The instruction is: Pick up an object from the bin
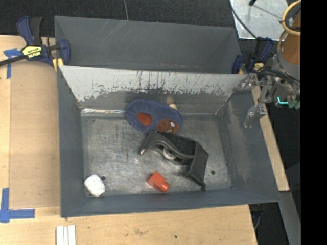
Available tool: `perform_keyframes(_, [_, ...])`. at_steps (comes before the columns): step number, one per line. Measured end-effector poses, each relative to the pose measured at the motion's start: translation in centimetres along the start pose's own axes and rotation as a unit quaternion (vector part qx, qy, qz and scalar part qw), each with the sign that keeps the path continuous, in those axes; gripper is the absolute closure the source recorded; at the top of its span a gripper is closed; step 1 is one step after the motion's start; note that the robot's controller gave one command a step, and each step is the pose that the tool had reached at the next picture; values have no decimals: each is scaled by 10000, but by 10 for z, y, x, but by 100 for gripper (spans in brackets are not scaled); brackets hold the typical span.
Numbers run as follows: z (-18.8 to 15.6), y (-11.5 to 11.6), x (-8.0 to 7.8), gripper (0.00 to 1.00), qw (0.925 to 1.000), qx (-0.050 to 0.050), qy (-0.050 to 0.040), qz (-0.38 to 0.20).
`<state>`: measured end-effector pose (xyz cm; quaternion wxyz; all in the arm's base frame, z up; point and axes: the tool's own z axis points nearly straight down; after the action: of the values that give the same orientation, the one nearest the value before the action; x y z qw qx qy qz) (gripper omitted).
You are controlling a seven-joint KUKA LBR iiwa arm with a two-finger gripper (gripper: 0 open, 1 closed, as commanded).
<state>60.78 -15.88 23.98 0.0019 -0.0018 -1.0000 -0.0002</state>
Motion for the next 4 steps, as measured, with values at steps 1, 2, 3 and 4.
perform_keyframes(1, [24,9,-12,0,9866,4,-26,-1631])
perform_keyframes(2, [150,60,-14,0,9949,-15,-3,-1004])
perform_keyframes(3, [129,105,-18,0,9913,10,-56,-1314])
perform_keyframes(4, [155,162,-10,0,9885,8,-39,-1512])
